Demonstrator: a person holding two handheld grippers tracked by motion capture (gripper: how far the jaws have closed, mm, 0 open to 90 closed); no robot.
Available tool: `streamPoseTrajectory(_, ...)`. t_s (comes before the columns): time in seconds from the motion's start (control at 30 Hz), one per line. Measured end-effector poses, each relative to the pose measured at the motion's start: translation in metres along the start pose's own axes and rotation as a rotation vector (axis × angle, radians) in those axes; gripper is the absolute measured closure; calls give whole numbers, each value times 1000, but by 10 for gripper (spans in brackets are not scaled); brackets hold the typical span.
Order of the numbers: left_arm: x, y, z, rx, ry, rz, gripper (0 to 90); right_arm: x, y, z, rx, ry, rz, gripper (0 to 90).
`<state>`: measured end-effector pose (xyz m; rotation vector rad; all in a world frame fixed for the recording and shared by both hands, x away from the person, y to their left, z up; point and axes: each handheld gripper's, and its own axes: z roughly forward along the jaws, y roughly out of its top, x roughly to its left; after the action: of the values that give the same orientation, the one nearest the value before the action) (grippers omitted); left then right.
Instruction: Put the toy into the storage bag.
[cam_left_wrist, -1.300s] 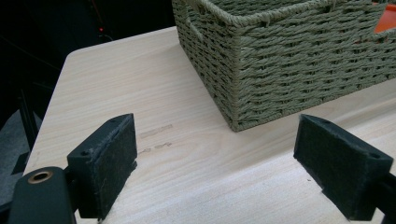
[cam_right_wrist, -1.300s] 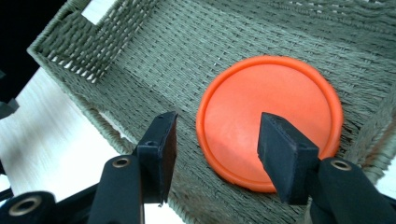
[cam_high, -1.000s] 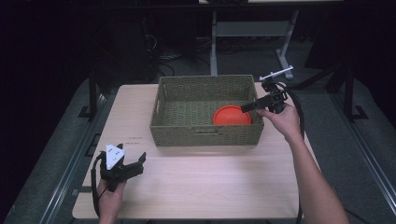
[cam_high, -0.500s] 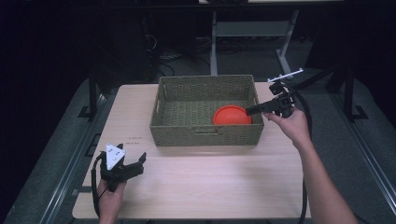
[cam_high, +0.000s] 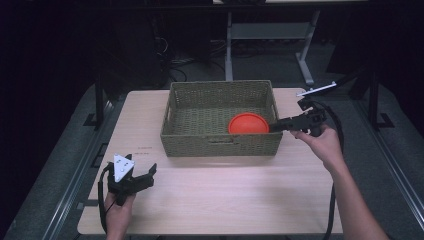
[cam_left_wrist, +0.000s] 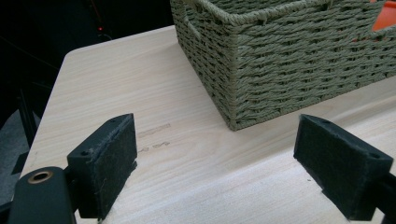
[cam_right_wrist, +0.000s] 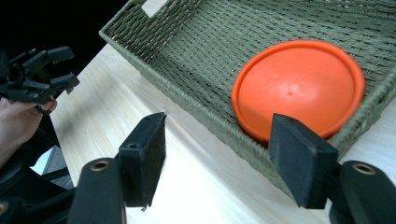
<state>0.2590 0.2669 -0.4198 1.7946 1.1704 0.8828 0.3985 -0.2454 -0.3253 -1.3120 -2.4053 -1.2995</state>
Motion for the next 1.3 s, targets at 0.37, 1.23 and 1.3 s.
streamPoseTrajectory(0.37,0,0,0,2,4,3,128,2,-22,-5,-9,24,-16,348)
streamPoseTrajectory(1.23,-1,-1,1,1,4,4,128,-1,-71,-8,-8,60,3,337)
streamPoseTrajectory(1.3,-1,-1,1,3,4,4,128,-3,-75,-7,-11,64,7,336)
